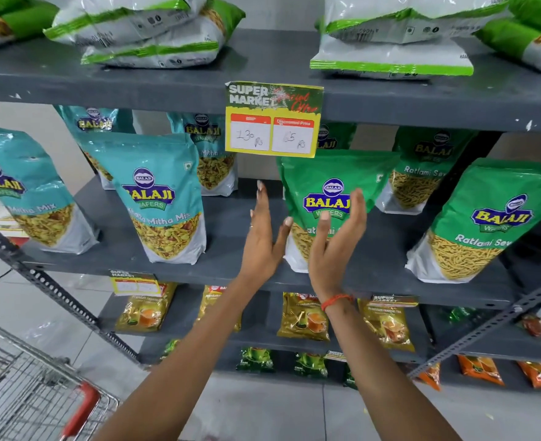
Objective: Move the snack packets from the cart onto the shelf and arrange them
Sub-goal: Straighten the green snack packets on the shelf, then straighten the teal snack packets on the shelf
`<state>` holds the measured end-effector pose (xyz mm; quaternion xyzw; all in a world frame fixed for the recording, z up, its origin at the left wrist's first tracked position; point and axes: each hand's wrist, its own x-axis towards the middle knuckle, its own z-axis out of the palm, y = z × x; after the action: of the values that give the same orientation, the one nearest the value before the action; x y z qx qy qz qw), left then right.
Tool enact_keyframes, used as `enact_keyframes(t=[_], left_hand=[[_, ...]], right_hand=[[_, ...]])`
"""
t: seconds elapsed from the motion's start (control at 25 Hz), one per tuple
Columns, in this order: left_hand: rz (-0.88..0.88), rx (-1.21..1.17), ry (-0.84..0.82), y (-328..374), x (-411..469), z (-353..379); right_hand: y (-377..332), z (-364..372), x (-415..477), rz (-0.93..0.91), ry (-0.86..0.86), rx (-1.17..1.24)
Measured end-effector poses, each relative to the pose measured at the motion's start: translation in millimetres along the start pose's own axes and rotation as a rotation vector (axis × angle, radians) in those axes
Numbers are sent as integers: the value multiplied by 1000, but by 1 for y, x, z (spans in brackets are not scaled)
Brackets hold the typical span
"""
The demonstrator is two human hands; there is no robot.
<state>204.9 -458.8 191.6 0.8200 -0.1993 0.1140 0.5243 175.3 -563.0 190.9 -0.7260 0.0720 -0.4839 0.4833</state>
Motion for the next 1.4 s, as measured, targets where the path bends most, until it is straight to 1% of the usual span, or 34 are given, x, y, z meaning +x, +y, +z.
enact_keyframes(t=[0.04,0.12,0.28,0.4,0.56,0.64,0.72,0.8,0.88,0.92,1.0,1.08,1.12,1.24,1.4], left_hand=[[66,11,84,4,-2,-13],[134,7,199,-1,-4,-44],[167,45,384,-35,-11,-119],[110,147,480,-77,-14,-187],[78,162,521,-132,-15,-266],[3,160,573,-160,-17,-297],[-113,112,622,-196,-21,-325],[-209,70,600,-229,-26,-348],[-339,11,512,-254,-26,-363],[-397,-22,447,-262,-26,-369],[-453,-65,299,-278,-23,-381],[-479,-74,189,-292,-21,-392],[-495,-72,171,-296,-20,-396],[-519,-69,196,-300,-20,-396],[-518,-48,230,-299,-24,-391]], right_hand=[[-11,15,-4,-45,-19,16],[-27,47,-17,-80,-71,58],[-61,117,-57,-121,-160,102],[-97,182,-94,-138,-224,177],[-133,258,-134,-150,-309,241],[-141,286,-153,-102,-412,321],[-138,316,-171,21,-565,340],[-126,344,-183,200,-726,278],[-106,366,-190,388,-909,191],[-98,373,-190,442,-990,162],[-86,384,-193,467,-1092,164],[-81,390,-197,458,-1131,193],[-80,391,-198,450,-1139,208],[-78,394,-197,459,-1135,264],[-76,392,-197,449,-1164,278]])
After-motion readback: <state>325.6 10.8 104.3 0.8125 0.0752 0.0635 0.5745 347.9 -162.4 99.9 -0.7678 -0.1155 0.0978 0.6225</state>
